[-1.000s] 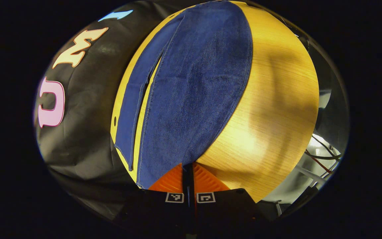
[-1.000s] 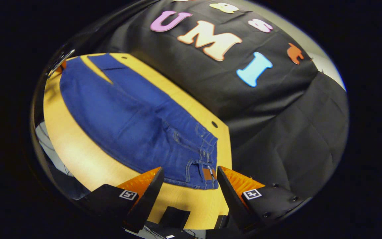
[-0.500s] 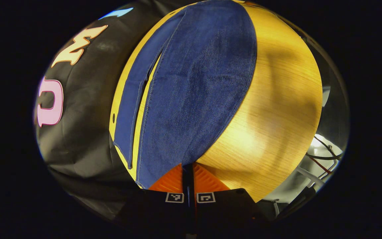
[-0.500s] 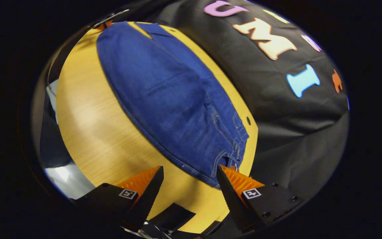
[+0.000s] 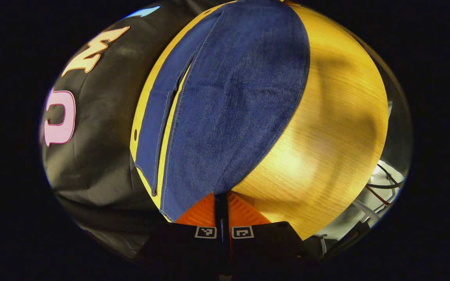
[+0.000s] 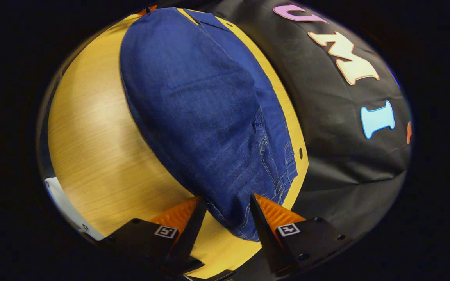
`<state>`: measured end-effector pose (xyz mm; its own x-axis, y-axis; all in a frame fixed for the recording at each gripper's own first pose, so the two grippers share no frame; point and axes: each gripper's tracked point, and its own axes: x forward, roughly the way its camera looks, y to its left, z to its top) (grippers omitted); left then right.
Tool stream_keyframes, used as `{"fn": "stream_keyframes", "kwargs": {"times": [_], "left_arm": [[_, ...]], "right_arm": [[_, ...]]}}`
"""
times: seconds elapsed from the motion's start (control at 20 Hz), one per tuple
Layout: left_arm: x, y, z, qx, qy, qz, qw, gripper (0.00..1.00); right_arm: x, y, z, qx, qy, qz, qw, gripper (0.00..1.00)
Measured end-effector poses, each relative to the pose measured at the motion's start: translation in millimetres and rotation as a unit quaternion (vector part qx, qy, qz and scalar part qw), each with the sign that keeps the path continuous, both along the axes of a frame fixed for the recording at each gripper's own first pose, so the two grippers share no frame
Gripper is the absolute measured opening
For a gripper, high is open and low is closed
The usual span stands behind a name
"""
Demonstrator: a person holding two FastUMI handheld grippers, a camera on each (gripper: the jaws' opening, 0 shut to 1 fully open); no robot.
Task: Grasp the waist and the cuffs of the jeans and fold them to make the two legs overlap; first hold the waist and fold one-third of the jeans toward the cuffs, then hold the cuffs and fold the remaining one-third in the same direction to finish folding.
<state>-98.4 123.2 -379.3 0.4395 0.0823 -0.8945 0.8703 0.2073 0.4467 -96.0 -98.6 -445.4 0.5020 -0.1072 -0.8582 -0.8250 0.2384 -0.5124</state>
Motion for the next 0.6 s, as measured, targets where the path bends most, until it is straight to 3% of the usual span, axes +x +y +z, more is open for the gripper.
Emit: {"fn": "stream_keyframes", "kwargs": {"times": [0.1, 0.2, 0.25, 0.3, 0.6], "left_arm": [[-0.1, -0.2, -0.7, 0.000, 0.001, 0.000, 1.000, 0.00], [0.1, -0.6, -1.4, -0.002, 0.002, 0.001, 1.000, 0.00], [0.6, -2.0, -0.9, -0.003, 0.002, 0.002, 1.000, 0.00], [0.8, -2.0, -1.3, -0.006, 0.001, 0.005, 1.000, 0.00], [7.4, -1.3, 12.2, -0.041, -0.019, 0.051, 0.998, 0.00]], "right_arm": [[4.4, -4.5, -12.6, -0.014, 0.000, 0.011, 1.000, 0.56], [0.5, -3.4, -22.2, -0.024, 0.003, 0.024, 0.999, 0.24], [1.8, -6.2, -19.9, -0.028, -0.007, 0.031, 0.999, 0.03], [5.7, -3.9, -16.8, -0.025, -0.015, 0.028, 0.999, 0.00], [9.0, -4.2, 2.3, 0.003, -0.032, -0.019, 0.999, 0.02]]}}
